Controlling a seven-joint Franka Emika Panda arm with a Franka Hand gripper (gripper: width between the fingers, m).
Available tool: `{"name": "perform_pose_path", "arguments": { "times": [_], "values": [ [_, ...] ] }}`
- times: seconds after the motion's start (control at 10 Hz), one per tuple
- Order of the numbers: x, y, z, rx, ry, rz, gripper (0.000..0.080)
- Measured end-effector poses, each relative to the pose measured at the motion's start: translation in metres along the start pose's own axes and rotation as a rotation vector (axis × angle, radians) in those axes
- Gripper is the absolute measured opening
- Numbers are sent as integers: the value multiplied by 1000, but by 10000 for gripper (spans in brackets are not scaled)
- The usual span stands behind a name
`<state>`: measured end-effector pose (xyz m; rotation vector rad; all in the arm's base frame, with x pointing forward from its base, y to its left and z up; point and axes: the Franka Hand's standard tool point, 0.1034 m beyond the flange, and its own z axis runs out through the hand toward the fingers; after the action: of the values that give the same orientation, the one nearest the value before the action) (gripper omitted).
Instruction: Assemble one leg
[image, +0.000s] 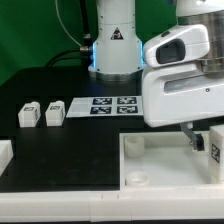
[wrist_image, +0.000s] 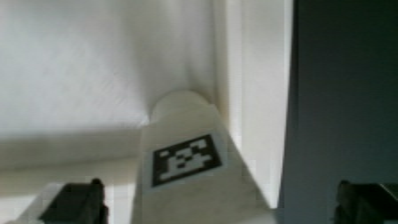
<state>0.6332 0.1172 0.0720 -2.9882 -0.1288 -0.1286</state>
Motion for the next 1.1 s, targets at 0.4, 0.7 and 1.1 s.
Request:
{"name": "perform_pose_path", "arguments": {
  "times": [0.4, 0.7, 1.1],
  "values": [
    [-1, 0, 1, 3, -2, 155, 297],
    [0, 2, 0, 20, 15, 582, 297],
    [-1, 0, 3, 88, -14, 1297, 297]
  ]
}}
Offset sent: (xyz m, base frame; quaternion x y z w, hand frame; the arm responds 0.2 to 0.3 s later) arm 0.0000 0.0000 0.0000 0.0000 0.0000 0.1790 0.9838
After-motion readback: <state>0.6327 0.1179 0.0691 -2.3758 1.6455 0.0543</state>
